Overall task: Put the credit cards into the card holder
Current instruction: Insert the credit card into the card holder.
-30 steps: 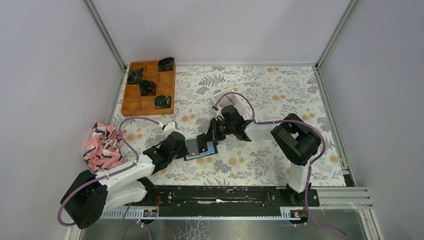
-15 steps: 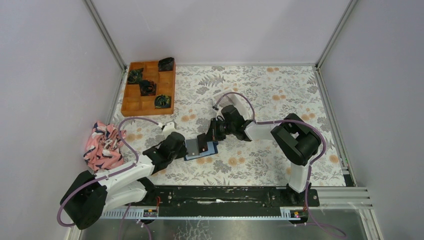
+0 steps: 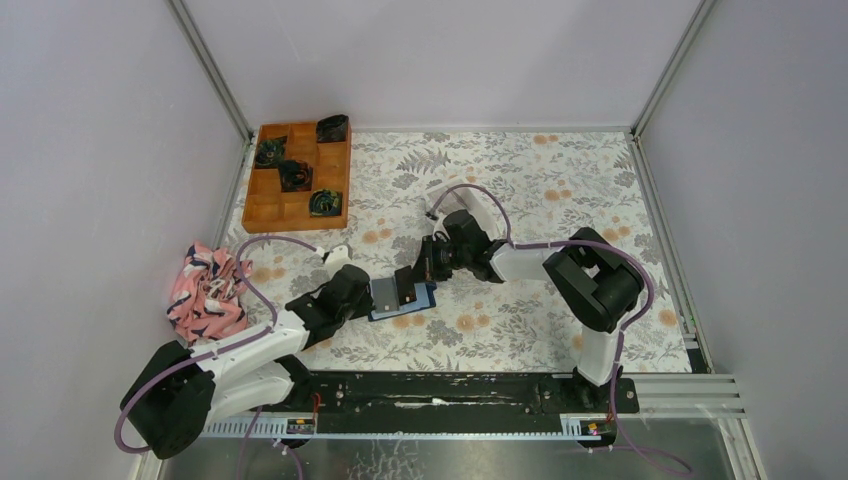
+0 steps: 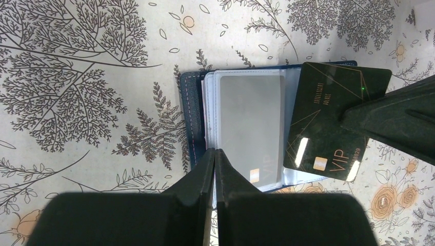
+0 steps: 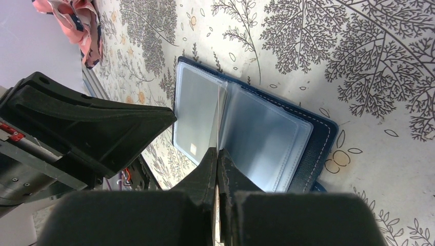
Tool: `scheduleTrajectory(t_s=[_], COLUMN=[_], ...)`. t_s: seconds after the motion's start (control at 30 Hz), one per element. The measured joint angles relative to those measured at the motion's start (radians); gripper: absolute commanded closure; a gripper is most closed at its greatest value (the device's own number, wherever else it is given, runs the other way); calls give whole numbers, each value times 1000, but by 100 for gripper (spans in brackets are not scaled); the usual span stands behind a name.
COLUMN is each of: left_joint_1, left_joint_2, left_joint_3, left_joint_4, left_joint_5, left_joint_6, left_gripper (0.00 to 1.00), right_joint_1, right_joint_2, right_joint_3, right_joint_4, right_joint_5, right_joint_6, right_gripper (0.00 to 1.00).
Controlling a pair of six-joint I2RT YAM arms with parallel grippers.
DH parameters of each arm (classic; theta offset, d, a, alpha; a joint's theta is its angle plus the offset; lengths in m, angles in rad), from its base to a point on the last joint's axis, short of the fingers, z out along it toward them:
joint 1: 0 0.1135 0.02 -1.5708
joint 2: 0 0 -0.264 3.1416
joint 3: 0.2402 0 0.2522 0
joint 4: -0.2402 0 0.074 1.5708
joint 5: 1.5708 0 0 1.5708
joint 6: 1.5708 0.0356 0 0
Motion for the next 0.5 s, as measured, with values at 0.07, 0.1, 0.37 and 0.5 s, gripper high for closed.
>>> scheduleTrajectory(t_s=[0.07, 0.1, 0.37, 0.5], left_joint_1=[0, 0, 0, 0], left_joint_2=[0, 1, 6, 11], left_joint_3=[0, 0, 0, 0], left_joint_4=[0, 0, 0, 0], left_joint_5=[0, 0, 0, 0], left_joint_6=[-1, -2, -4, -5], left_gripper=[94, 94, 95, 95], right_joint_1=[0, -1, -5, -5], right_joint_2=[-8, -13, -33, -33], right_joint_3=[-3, -4, -4, -4], right_joint_4=[0, -1, 0, 0], right_joint_5=[1, 2, 2, 1], right_joint_6=[0, 0, 0, 1], right_gripper=[100, 100, 100, 100])
